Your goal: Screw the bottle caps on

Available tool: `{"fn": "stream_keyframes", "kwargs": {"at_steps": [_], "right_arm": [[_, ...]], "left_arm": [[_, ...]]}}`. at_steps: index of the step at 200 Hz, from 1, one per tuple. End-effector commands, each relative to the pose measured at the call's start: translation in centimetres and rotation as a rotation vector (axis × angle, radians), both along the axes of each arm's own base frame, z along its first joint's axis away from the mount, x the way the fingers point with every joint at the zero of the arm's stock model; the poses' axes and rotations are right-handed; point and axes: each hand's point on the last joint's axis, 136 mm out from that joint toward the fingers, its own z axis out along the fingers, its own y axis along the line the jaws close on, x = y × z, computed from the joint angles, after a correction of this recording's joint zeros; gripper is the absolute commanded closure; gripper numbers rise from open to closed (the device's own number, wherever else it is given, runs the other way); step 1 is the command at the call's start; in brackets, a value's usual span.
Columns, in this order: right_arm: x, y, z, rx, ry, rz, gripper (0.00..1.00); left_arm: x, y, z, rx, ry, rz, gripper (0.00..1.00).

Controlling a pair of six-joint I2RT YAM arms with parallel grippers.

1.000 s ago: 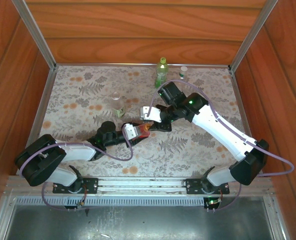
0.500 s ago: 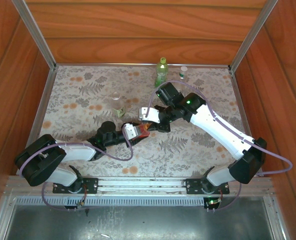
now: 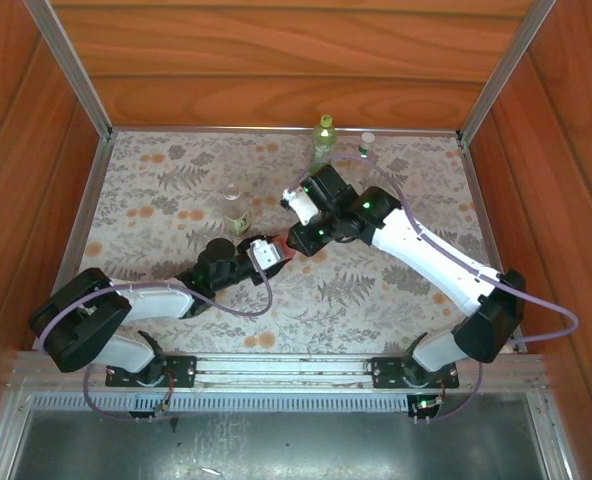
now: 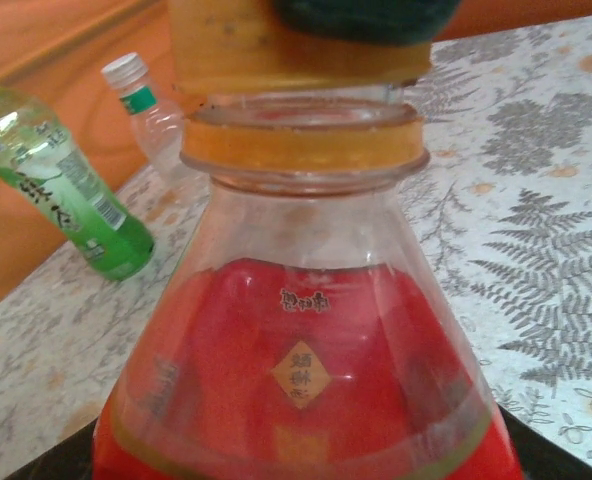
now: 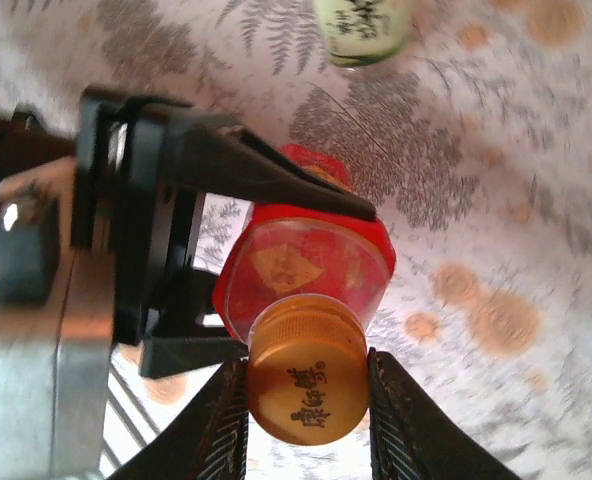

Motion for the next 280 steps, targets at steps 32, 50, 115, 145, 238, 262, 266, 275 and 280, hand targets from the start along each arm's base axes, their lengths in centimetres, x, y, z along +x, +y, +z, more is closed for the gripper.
{"fn": "stream_keyframes", "kwargs": {"at_steps": [32, 50, 115, 145, 238, 262, 266, 275, 280], "right_arm": [[-1.6, 0.3, -0.7, 0.027, 0.28, -0.277, 0.68], [-1.7, 0.2, 0.6, 0.044, 0.2, -0.159, 0.52], [-2.6, -1.5, 4.4, 0.045, -0.224, 0.302, 0.29], [-4.1, -1.6, 4.7, 0.022, -0.394, 0.621, 0.29], [-3.4, -0.2, 2.7, -0.065, -0.616, 0.994, 0.43], [-3.4, 0.2, 2.0, -0.059, -0.59, 1.008, 0.45], [-3.4, 0.3, 1.8, -0.057, -0.586, 1.011, 0.46], [-3.3, 0.3, 1.6, -0.06, -0.578, 1.012, 0.47], [-3.3, 0.4, 1.5, -0.06, -0.576, 1.013, 0.47]], "left_arm": [[0.1, -1.1, 3.0, -0.065, -0.066, -0.013, 0.45], [-0.2, -0.8, 2.5, -0.05, -0.054, -0.013, 0.45], [-0.7, 1.0, 1.2, 0.027, -0.032, 0.023, 0.45], [-1.5, 1.4, 1.0, 0.061, -0.05, -0.001, 0.45], [-2.3, 1.1, 0.9, 0.118, -0.09, -0.073, 0.45], [-2.3, 1.1, 1.0, 0.116, -0.089, -0.072, 0.45], [-2.3, 1.1, 1.0, 0.116, -0.089, -0.074, 0.45], [-2.3, 1.0, 1.0, 0.113, -0.088, -0.075, 0.45], [-2.3, 1.0, 1.0, 0.114, -0.087, -0.077, 0.45]]}}
